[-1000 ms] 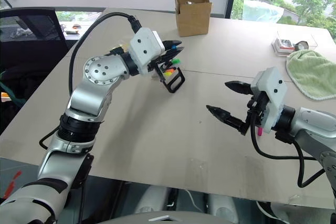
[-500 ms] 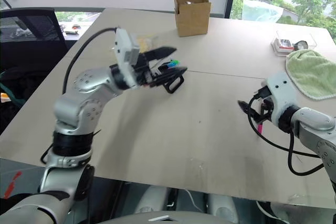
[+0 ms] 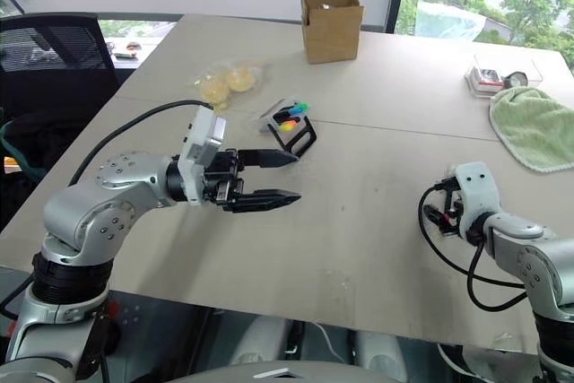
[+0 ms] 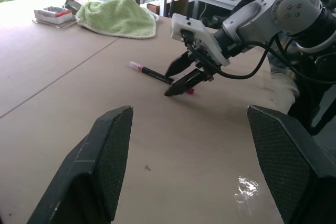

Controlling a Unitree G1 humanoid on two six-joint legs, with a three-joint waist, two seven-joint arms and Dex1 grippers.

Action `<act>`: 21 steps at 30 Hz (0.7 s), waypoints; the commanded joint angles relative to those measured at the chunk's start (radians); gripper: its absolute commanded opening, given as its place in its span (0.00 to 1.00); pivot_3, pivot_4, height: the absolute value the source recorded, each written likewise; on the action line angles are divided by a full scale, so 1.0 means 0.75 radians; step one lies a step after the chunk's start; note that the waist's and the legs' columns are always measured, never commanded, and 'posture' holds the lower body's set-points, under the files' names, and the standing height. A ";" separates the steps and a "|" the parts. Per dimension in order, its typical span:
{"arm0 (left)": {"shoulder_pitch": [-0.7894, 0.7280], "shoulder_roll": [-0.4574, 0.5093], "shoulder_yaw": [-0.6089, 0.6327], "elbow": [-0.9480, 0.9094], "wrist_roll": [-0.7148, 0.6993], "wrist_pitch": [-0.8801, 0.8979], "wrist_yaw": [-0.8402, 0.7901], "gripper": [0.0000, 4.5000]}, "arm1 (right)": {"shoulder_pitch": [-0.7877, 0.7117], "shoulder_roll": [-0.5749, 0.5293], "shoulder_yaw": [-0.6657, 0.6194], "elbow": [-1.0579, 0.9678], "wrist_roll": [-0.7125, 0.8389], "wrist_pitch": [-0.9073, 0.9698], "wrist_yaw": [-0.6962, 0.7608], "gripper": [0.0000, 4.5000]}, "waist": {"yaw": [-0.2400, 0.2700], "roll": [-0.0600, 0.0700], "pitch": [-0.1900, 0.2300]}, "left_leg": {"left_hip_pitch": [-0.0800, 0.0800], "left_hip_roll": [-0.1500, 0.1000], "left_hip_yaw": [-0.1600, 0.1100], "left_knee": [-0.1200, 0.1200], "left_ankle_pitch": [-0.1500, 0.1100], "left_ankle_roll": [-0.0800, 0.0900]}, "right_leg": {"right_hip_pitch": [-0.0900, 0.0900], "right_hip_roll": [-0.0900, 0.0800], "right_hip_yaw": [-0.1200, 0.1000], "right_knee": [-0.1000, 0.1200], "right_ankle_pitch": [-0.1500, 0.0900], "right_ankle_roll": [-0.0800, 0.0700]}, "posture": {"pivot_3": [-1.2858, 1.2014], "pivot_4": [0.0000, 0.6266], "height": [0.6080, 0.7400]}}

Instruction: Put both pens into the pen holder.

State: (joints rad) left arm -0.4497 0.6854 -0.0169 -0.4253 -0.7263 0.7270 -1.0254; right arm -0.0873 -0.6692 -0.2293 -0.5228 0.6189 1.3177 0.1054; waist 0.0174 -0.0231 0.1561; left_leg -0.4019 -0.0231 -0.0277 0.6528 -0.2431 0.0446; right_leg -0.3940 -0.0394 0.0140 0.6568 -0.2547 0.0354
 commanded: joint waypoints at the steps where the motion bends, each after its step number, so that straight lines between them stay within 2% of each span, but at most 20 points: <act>1: -0.009 -0.009 -0.018 -0.037 0.014 -0.042 0.000 0.80 | 0.042 -0.003 -0.033 0.021 -0.042 0.056 0.006 0.33 | 0.000 0.000 0.000 | 0.000 0.000 0.000 0.000 0.000 0.000 | 0.000 0.000 0.000 0.000 0.000 0.000 | 0.52 0.24 1.00; 4: -0.021 -0.043 -0.027 -0.021 0.001 -0.027 0.028 0.80 | 0.055 0.000 -0.060 0.011 -0.040 0.035 0.034 0.01 | 0.000 0.000 0.000 | 0.000 0.000 0.000 0.000 0.000 0.000 | 0.000 0.000 0.000 0.000 0.000 0.000 | 0.52 0.24 1.00; 6: -0.026 -0.077 -0.040 -0.002 0.007 -0.023 0.055 0.80 | 0.056 0.028 -0.100 -0.037 0.007 -0.039 0.096 0.00 | 0.000 -0.001 0.000 | 0.000 0.000 0.000 0.000 0.000 0.000 | 0.000 0.000 0.000 0.000 0.000 0.000 | 0.52 0.24 1.00; 11: -0.048 -0.221 0.020 0.078 -0.156 0.205 0.257 0.80 | -0.016 0.162 -0.184 -0.285 0.319 -0.176 0.284 0.00 | -0.022 0.001 0.001 | 0.000 0.001 0.000 0.000 0.000 0.000 | -0.001 0.002 0.001 0.002 0.000 0.001 | 0.52 0.24 1.00; 14: -0.061 -0.337 0.091 0.132 -0.301 0.358 0.435 0.80 | -0.083 0.232 -0.175 -0.389 0.545 -0.189 0.285 0.00 | -0.035 0.001 0.001 | 0.002 0.002 0.000 0.000 0.000 0.000 | -0.001 0.002 0.001 0.004 0.000 0.001 | 0.52 0.24 1.00; 21: -0.132 -0.559 0.285 0.216 -0.629 0.492 0.818 0.80 | -0.129 0.202 -0.067 -0.453 0.735 -0.259 0.241 0.00 | -0.033 0.000 0.001 | 0.001 0.000 -0.001 0.000 0.000 0.000 | -0.001 0.000 0.000 0.003 0.000 0.001 | 0.52 0.24 1.00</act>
State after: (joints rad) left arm -0.5215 0.2818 0.1591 -0.2594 -1.1290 1.0878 -0.4691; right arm -0.1661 -0.4998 -0.2803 -0.8285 1.1299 1.1534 0.2961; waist -0.0074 -0.0230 0.1568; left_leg -0.4011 -0.0231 -0.0282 0.6531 -0.2432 0.0447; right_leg -0.3945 -0.0398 0.0145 0.6591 -0.2546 0.0360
